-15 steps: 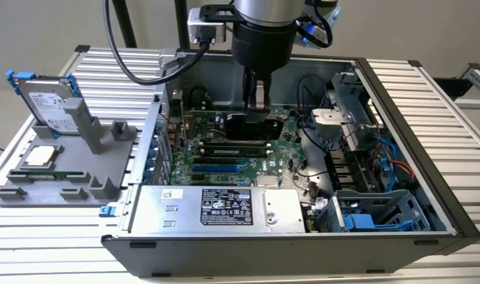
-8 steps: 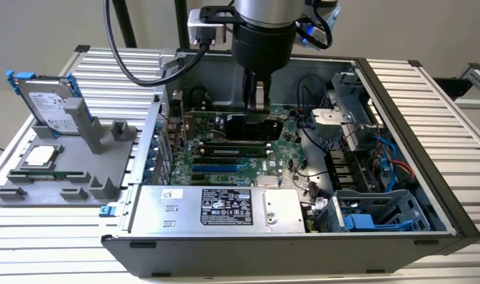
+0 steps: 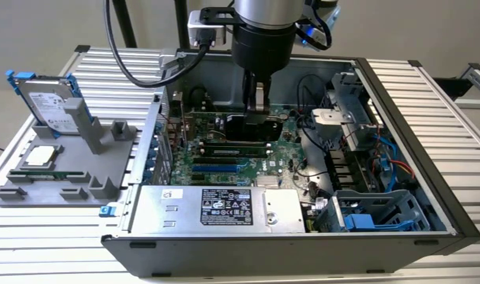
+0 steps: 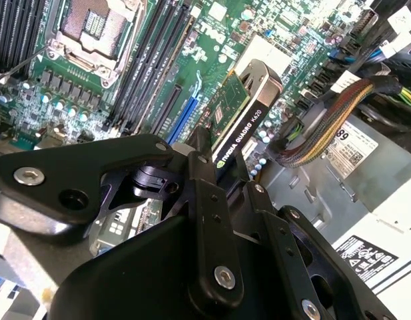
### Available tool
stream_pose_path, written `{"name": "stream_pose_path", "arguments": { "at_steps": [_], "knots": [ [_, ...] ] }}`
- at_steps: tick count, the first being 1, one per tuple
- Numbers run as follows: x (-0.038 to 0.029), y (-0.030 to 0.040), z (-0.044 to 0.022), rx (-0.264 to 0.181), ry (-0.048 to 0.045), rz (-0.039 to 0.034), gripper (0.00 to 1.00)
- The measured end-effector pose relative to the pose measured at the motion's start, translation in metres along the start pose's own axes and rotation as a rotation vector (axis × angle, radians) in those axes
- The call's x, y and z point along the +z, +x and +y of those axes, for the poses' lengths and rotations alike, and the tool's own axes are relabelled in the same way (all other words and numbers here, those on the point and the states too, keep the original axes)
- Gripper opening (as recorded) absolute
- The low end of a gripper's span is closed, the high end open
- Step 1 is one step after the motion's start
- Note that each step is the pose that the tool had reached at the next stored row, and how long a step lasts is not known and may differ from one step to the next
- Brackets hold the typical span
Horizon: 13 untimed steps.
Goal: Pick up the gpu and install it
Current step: 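Insert the gpu into the slot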
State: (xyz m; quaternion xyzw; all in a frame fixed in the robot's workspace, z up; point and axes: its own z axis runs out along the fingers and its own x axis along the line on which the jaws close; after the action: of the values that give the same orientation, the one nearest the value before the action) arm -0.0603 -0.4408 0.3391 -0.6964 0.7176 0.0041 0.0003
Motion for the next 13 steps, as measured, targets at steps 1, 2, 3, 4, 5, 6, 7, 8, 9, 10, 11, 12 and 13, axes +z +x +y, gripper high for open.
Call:
{"name": "stream_pose_path", "arguments": {
  "at_steps": [1,2,3,4,5,6,7,8,9,10,11,12,13],
  "knots": [
    [0.0001,0.0,0.0,0.0,0.0,0.0,0.0],
    [0.0003,0.0,0.0,0.0,0.0,-0.0001,0.0],
    [0.0005,0.0,0.0,0.0,0.0,-0.0001,0.0],
    [0.0007,0.0,0.0,0.0,0.0,0.0,0.0],
    [0.001,0.0,0.0,0.0,0.0,0.0,0.0],
    [0.0012,0.0,0.0,0.0,0.0,0.0,0.0],
    [0.0014,0.0,0.0,0.0,0.0,0.0,0.0],
    [0.0017,0.0,0.0,0.0,0.0,0.0,0.0],
    [0.0019,0.0,0.0,0.0,0.0,0.0,0.0],
    [0.002,0.0,0.0,0.0,0.0,0.0001,0.0],
    [0.0028,0.0,0.0,0.0,0.0,0.0,0.0],
    [0.003,0.0,0.0,0.0,0.0,0.0,0.0],
    [0.003,0.0,0.0,0.0,0.0,0.0,0.0]
  ]
}}
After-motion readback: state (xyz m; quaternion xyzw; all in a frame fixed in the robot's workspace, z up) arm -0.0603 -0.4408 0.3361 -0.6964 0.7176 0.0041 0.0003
